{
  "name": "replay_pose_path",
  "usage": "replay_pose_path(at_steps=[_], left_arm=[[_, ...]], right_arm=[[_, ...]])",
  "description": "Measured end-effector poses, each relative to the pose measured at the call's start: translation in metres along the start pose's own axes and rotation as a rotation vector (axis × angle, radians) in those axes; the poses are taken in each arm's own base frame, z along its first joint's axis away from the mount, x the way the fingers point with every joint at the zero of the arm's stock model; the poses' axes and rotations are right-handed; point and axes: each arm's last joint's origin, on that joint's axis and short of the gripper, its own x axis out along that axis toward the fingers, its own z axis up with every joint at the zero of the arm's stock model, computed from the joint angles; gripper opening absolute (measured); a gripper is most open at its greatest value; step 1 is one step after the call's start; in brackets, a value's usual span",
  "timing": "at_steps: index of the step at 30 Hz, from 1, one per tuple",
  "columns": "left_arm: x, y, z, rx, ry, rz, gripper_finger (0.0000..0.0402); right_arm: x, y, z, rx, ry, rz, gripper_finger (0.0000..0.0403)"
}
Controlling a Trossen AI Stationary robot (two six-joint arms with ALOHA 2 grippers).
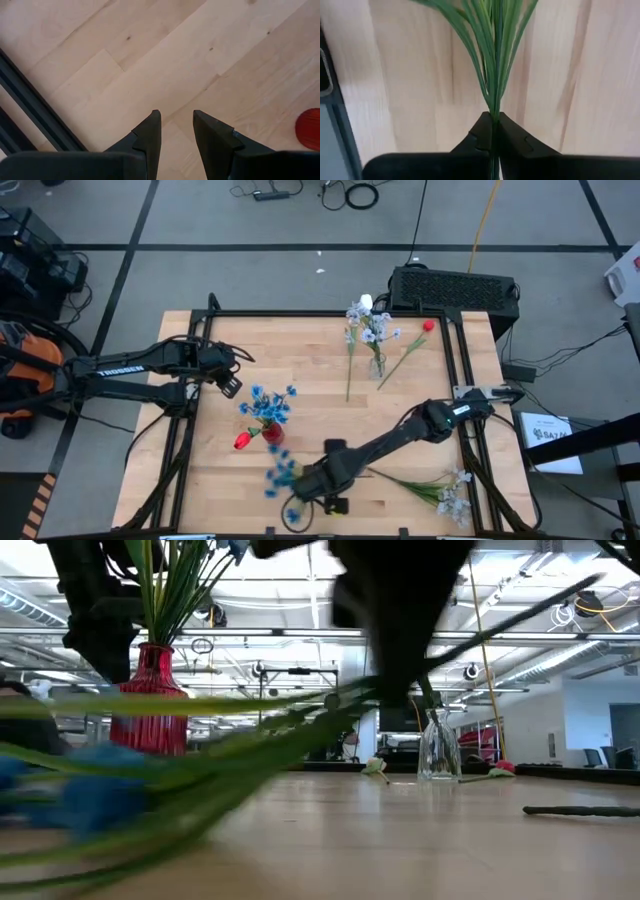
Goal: Sort flowers into vase by color
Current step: Put the blue flowers into the red vase
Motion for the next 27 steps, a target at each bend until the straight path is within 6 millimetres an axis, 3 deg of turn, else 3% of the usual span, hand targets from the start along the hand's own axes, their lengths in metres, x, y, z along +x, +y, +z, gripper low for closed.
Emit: replay_pose_path(at_steps=[6,12,20,23,27], left_arm=[[0.000,0.000,0.000,-0.001,0.000,0.000,0.0121],[0.000,0.000,0.000,-0.002,0.010,-0.012,0.0121],[-0.004,0.003,-0.004,0.022,0.009,-0.023,0.0121],[-0.008,0.006,-0.007,0.019,-0.004,-0.032,0.0121],[-0.014,0.009,-0.010,0.013,-0.034,-0.051,0.0121]], right_arm=[[-0.010,0.011,-0.026,0.247,0.125,-0.074,0.0001],[-0.007,0.027,-0.027,0.404,-0.039,-0.140,0.0001],[0.021,0.018,-0.029,0.470,-0.045,-0.225,0.0000],[0.027,0.011,-0.040,0.504,-0.060,-0.209,0.0000],[0.019,-0.007,-0.064,0.612,-0.207,-0.089,0.0000]])
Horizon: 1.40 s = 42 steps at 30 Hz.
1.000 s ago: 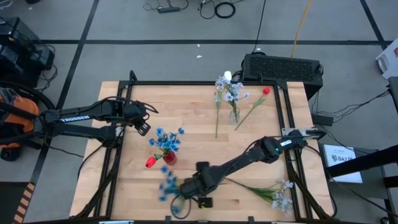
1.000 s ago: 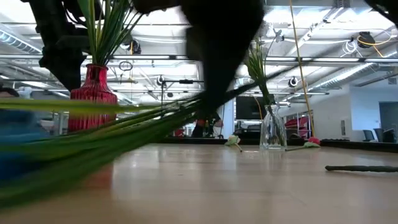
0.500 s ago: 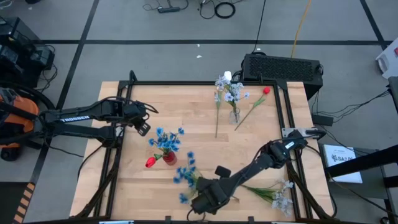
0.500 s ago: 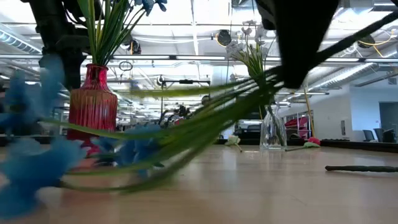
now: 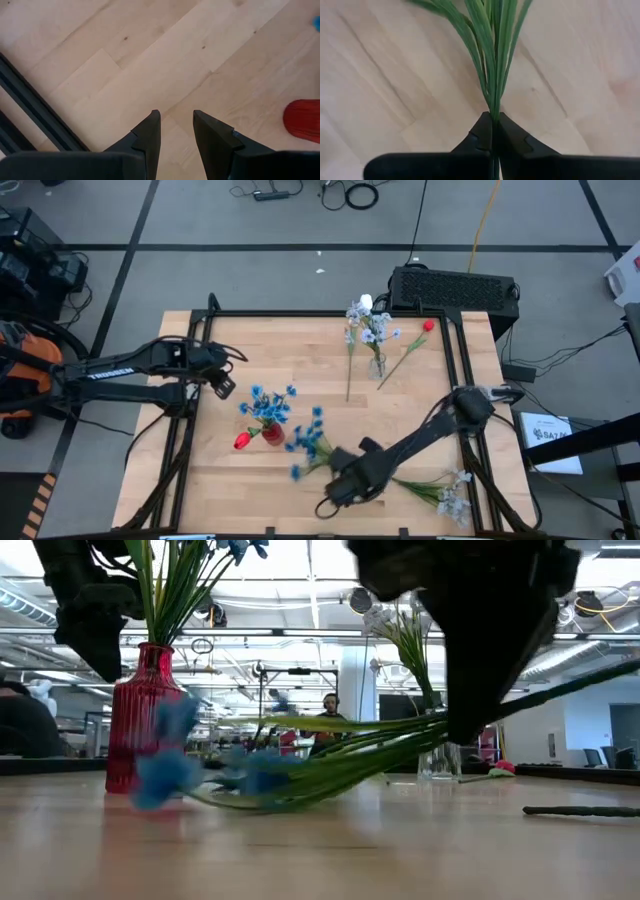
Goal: Sort flowers into vase by color
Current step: Put the blue flowers into the red vase
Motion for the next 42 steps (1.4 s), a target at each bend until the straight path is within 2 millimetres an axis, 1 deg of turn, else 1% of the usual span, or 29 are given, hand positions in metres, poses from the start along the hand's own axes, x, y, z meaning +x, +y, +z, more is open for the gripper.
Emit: replay_pose_path(at_steps=[3,6,8,10,13,17,23,26,30,33,38,42], left_arm=[[-0.004,0.002,-0.002,-0.008,-0.024,-0.016,0.0121],[-0.007,0.004,-0.004,-0.015,-0.041,-0.029,0.0121],[-0.008,0.004,-0.004,-0.018,-0.048,-0.034,0.0121],[-0.008,0.004,-0.004,-0.038,-0.052,-0.037,0.0121],[-0.008,0.003,-0.003,-0.042,-0.054,-0.039,0.0121],[-0.008,0.003,-0.003,-0.042,-0.054,-0.039,0.0121],[-0.008,0.003,-0.003,-0.043,-0.055,-0.039,0.0121],[-0.008,0.003,-0.003,-0.043,-0.055,-0.039,0.0121],[-0.008,0.003,-0.003,-0.044,-0.055,-0.039,0.0121],[-0.008,0.003,-0.003,-0.044,-0.056,-0.040,0.0121],[-0.008,0.003,-0.003,-0.070,-0.055,-0.041,0.0121],[-0.008,0.003,-0.003,-0.073,-0.056,-0.041,0.0121]], right_arm=[[-0.003,-0.033,-0.008,0.132,-0.027,0.067,0.0000],[-0.015,-0.067,-0.008,0.302,-0.064,0.152,0.0000],[-0.018,-0.084,-0.006,0.400,-0.081,0.198,0.0000],[-0.019,-0.095,-0.004,0.426,-0.100,0.236,0.0005],[-0.024,-0.106,0.000,0.376,-0.130,0.273,0.0024],[-0.019,-0.114,0.005,0.351,-0.121,0.235,0.0059],[-0.018,-0.120,0.012,0.301,-0.127,0.218,0.0118],[-0.017,-0.121,0.016,0.238,-0.112,0.232,0.0143],[-0.010,-0.121,0.019,0.144,-0.080,0.238,0.0173],[-0.001,-0.121,0.021,0.075,-0.054,0.221,0.0195],[0.023,-0.120,0.026,-0.009,-0.006,0.194,0.0227],[0.044,-0.119,0.027,-0.065,0.050,0.173,0.0240]])
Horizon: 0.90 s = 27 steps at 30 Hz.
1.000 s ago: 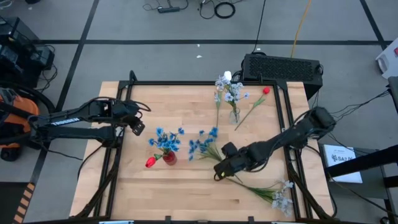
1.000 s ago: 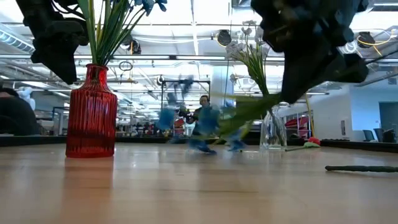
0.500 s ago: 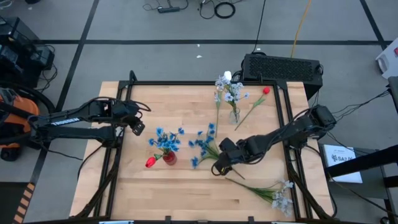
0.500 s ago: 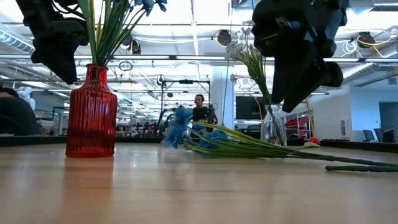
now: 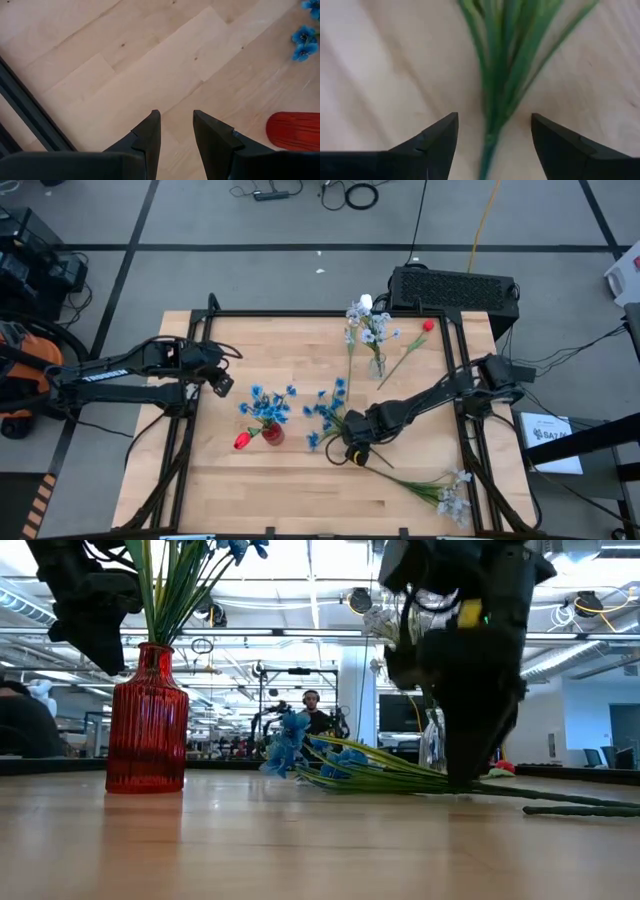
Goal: Sort flowers into vase by color
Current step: Put the blue flowers into the red vase
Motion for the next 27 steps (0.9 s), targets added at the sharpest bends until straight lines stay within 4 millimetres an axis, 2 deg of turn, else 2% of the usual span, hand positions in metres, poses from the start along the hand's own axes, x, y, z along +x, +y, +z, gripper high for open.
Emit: replay_pose_path(at_steps=[3,6,9,12,14,17,20,24,27], left_arm=[[0.000,0.000,0.000,-0.027,-0.002,-0.001,0.0121],[0.000,0.000,0.001,-0.051,-0.008,-0.001,0.0121],[0.000,-0.002,0.002,-0.055,-0.025,-0.014,0.0121],[0.000,-0.002,0.003,-0.056,-0.031,-0.019,0.0121],[0.000,-0.003,0.004,-0.058,-0.041,-0.026,0.0121],[0.000,-0.003,0.004,-0.053,-0.042,-0.025,0.0121],[0.000,-0.003,0.004,-0.051,-0.038,-0.028,0.0121],[0.000,-0.003,0.003,-0.053,-0.026,-0.040,0.0121],[0.000,-0.003,0.004,-0.056,-0.027,-0.040,0.0121]], right_arm=[[0.008,-0.004,0.004,0.006,0.011,-0.019,0.0235],[0.011,-0.007,0.007,-0.042,0.024,-0.027,0.0203],[0.010,-0.009,0.011,-0.076,0.026,-0.029,0.0139],[0.006,-0.007,0.016,-0.122,0.019,-0.026,0.0049],[0.003,-0.004,0.020,-0.170,0.009,-0.029,0.0016],[-0.005,-0.003,0.021,-0.196,0.035,-0.057,0.0010],[-0.024,0.005,0.025,-0.122,-0.019,-0.111,0.0005],[-0.063,0.023,0.024,-0.071,-0.283,-0.112,0.0003],[-0.081,0.028,0.013,-0.012,-0.433,-0.073,0.0002]])
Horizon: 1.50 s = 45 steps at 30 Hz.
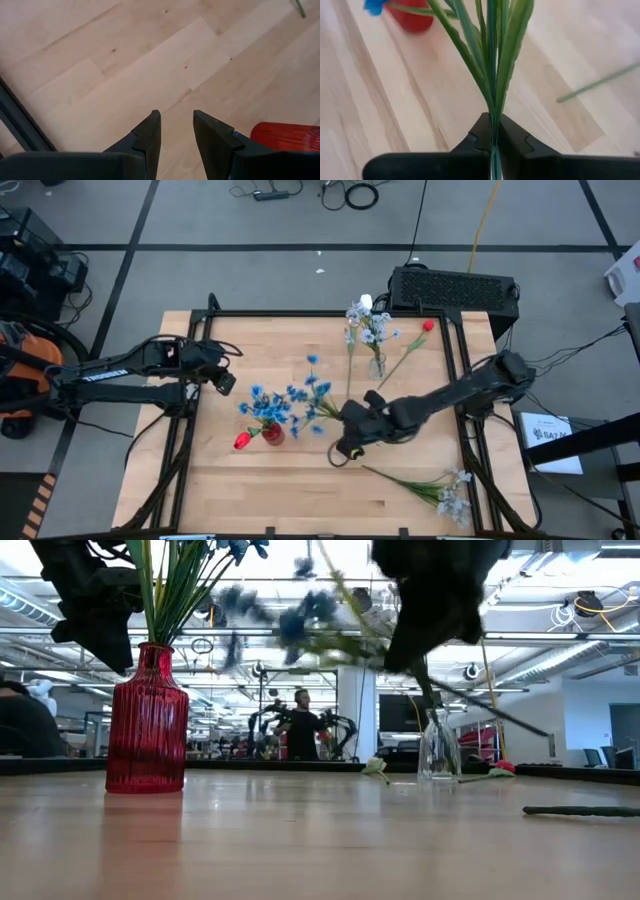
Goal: Sort flowers into vase by color
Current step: Put the blue flowers into the red vase
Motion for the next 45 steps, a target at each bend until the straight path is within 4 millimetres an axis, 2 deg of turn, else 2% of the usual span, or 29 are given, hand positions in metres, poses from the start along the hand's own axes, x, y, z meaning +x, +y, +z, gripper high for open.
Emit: replay_pose_path(at_steps=[5,10,13,17,21,24,28,33,37,45], left_arm=[[0.000,0.000,0.000,0.000,0.011,-0.013,0.0121],[0.000,-0.001,-0.001,0.006,0.019,-0.026,0.0121],[0.000,-0.001,0.000,0.035,0.016,-0.029,0.0121],[0.000,-0.001,0.000,0.059,0.015,-0.030,0.0121],[0.000,-0.001,0.000,0.082,0.015,-0.029,0.0121],[0.000,-0.001,0.000,0.112,0.015,-0.030,0.0121],[0.000,-0.001,0.000,0.130,0.015,-0.030,0.0121],[0.000,-0.001,0.000,0.140,0.016,-0.029,0.0121],[0.000,-0.001,-0.001,0.141,0.026,-0.039,0.0121],[0.000,-0.002,-0.001,0.165,0.040,-0.059,0.0121]], right_arm=[[-0.020,-0.012,-0.018,0.213,-0.194,-0.001,0.0001],[-0.035,-0.002,-0.023,0.319,-0.622,0.118,0.0001],[-0.041,0.007,-0.016,0.256,-0.840,0.236,0.0001],[-0.041,0.020,-0.006,0.077,-1.091,0.383,0.0000],[-0.031,0.038,0.000,-0.112,-1.277,0.384,0.0000],[-0.016,0.058,0.007,-0.213,-1.288,0.324,0.0000],[0.013,0.086,0.021,-0.251,-1.280,0.315,0.0000],[0.034,0.104,0.040,-0.282,-1.336,0.299,0.0000],[0.048,0.106,0.047,-0.286,-1.337,0.277,0.0000],[0.075,0.088,0.060,-0.261,-1.295,0.274,0.0000]])
